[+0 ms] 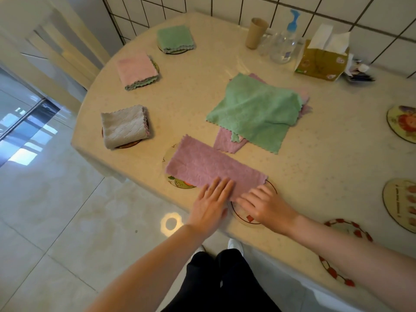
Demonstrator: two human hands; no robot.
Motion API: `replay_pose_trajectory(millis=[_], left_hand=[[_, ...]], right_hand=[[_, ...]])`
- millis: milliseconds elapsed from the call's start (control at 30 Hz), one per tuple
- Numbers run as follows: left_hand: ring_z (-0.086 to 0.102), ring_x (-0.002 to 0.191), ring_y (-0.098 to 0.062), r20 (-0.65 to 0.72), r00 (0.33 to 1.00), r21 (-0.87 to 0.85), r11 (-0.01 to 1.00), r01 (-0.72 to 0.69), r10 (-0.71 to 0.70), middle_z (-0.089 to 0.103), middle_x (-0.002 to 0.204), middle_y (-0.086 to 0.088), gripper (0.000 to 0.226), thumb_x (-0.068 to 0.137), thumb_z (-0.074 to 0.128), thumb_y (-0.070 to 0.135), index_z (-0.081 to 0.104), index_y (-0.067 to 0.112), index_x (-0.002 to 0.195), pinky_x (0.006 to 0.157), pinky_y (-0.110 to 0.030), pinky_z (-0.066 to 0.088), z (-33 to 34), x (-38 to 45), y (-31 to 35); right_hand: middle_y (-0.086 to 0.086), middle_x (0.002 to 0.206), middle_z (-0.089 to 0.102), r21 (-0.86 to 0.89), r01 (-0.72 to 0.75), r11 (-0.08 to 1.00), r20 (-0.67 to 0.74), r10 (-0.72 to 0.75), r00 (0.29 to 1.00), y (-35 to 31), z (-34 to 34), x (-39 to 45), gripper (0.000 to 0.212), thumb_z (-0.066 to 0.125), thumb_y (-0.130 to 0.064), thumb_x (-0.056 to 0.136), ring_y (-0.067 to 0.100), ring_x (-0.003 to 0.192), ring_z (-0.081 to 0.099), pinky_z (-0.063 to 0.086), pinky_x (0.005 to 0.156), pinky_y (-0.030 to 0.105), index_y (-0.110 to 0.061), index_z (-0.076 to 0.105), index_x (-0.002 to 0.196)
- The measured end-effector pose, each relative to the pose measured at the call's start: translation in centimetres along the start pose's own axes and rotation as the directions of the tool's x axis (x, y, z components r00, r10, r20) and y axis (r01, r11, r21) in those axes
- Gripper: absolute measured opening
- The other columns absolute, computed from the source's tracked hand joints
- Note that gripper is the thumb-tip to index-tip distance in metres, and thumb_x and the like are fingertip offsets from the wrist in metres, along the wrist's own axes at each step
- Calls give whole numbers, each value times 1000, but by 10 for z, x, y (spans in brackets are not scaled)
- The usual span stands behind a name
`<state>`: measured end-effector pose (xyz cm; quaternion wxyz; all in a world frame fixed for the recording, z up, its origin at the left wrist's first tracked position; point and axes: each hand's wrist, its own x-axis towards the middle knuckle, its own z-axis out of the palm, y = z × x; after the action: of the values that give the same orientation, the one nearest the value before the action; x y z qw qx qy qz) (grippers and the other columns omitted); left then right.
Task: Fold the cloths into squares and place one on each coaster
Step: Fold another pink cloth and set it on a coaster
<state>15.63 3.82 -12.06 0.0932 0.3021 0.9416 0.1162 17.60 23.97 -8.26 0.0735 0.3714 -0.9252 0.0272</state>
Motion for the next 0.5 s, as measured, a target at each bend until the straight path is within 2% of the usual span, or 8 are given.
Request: replay_pose_trajectory(millis=[133,233,333,433,500], left_hand=[[43,134,-26,27,998,22,998,58,-58,47,145,-2,61,88,36,43,41,19,144,106,-47,41,7,-7,22],[50,129,-25,58,998,29,999,30,-31,55,138,-1,55,86,41,38,52,20,136,101,-47,45,20,-16,34],[53,125,-24,81,997,39,999,8,-11,58,135,2,50,84,47,39,59,23,130,97,-46,50,33,-26,38],[45,133,-23,96,995,-12,1000,-2,3,49,143,4,54,84,52,40,52,25,136,104,-46,43,37,-36,36],[37,138,-22,94,995,-67,998,-20,26,43,147,4,55,88,43,41,46,26,141,111,-45,32,34,-37,31]], right_hand=[[4,81,65,28,135,990,-14,-135,991,-16,-8,-23,33,35,-4,96,22,68,58,49,62,35,-8,68,100],[2,82,67,90,210,974,6,-211,977,-21,-16,-36,35,34,-6,98,19,70,58,48,64,31,-9,69,102],[1,82,67,223,271,936,2,-279,960,-12,-20,-40,24,44,-11,96,17,72,59,50,64,32,-9,67,103],[6,104,69,295,281,913,32,-304,952,17,-9,-37,30,50,-6,87,20,94,65,55,80,34,-6,64,113],[9,124,62,257,242,936,138,-284,949,39,4,-31,54,64,3,74,22,113,60,52,93,33,-7,57,127]])
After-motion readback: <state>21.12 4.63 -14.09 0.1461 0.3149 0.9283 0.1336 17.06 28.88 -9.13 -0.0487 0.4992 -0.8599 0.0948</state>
